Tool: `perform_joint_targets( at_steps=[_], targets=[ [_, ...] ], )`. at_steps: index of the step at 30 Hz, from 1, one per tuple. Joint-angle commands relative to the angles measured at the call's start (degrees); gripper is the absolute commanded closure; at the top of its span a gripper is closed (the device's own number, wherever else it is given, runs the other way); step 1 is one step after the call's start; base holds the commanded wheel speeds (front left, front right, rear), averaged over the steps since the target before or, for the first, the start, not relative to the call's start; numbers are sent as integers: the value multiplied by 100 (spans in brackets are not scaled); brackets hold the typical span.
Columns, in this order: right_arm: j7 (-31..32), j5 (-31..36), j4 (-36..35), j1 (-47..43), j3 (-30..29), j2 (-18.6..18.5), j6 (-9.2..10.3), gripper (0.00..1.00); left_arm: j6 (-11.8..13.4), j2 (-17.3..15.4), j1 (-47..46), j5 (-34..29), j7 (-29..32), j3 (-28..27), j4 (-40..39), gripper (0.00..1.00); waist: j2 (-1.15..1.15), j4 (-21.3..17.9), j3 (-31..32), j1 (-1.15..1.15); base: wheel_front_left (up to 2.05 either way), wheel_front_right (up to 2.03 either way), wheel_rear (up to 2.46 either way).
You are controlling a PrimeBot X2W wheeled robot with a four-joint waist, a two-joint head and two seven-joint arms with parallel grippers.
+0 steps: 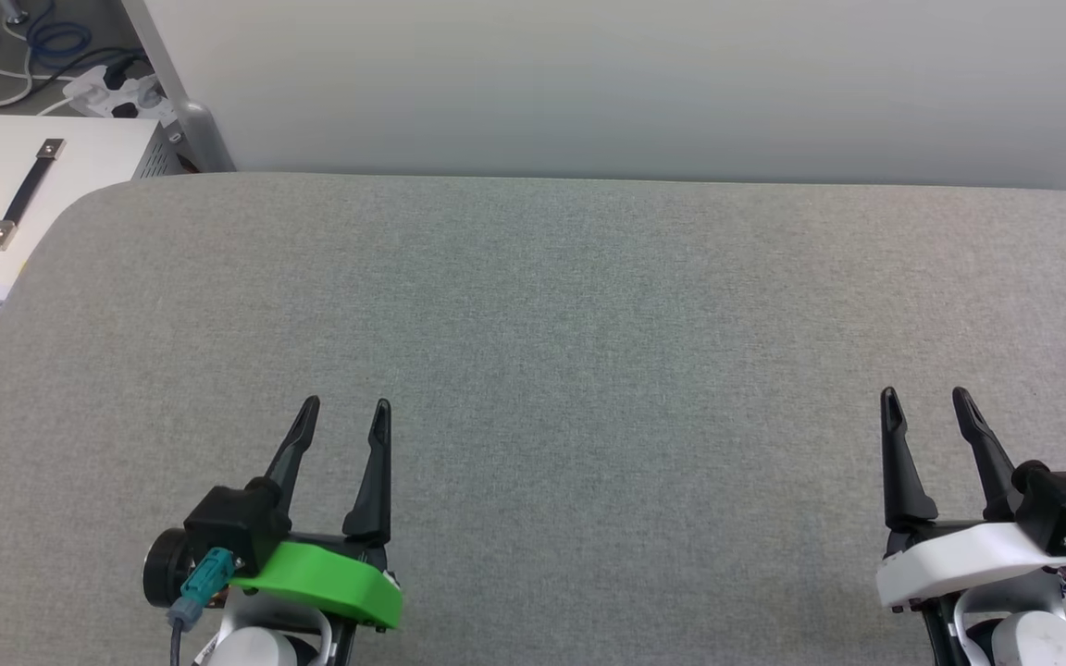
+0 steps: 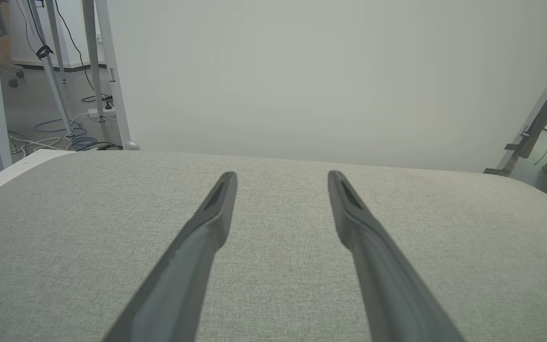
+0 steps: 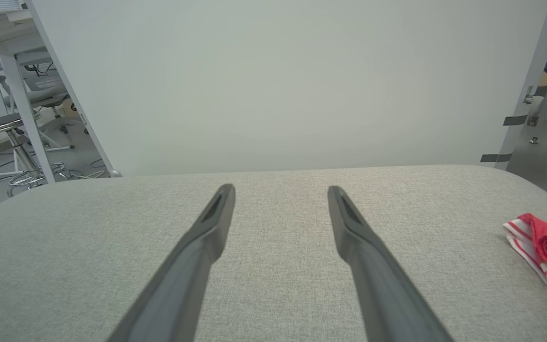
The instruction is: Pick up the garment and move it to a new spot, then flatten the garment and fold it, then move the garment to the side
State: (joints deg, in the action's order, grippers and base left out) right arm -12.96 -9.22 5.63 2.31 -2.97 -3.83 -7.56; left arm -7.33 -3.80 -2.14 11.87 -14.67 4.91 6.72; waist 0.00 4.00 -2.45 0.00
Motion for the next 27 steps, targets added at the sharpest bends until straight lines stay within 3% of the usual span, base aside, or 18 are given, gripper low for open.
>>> perform_joint_targets(
  at_steps=[1, 27],
  targets=[
    [-53, 26, 24, 9, 16, 35, 8, 0, -15, 25, 55, -44, -33, -43, 7, 0, 0, -7, -3, 0, 0, 0, 0],
    [-140, 44, 61, 64, 60, 81, 8, 0, -15, 74, 35, -91, -33, -83, 56, 0, 0, -3, 10, 0, 0, 0, 0]
  ],
)
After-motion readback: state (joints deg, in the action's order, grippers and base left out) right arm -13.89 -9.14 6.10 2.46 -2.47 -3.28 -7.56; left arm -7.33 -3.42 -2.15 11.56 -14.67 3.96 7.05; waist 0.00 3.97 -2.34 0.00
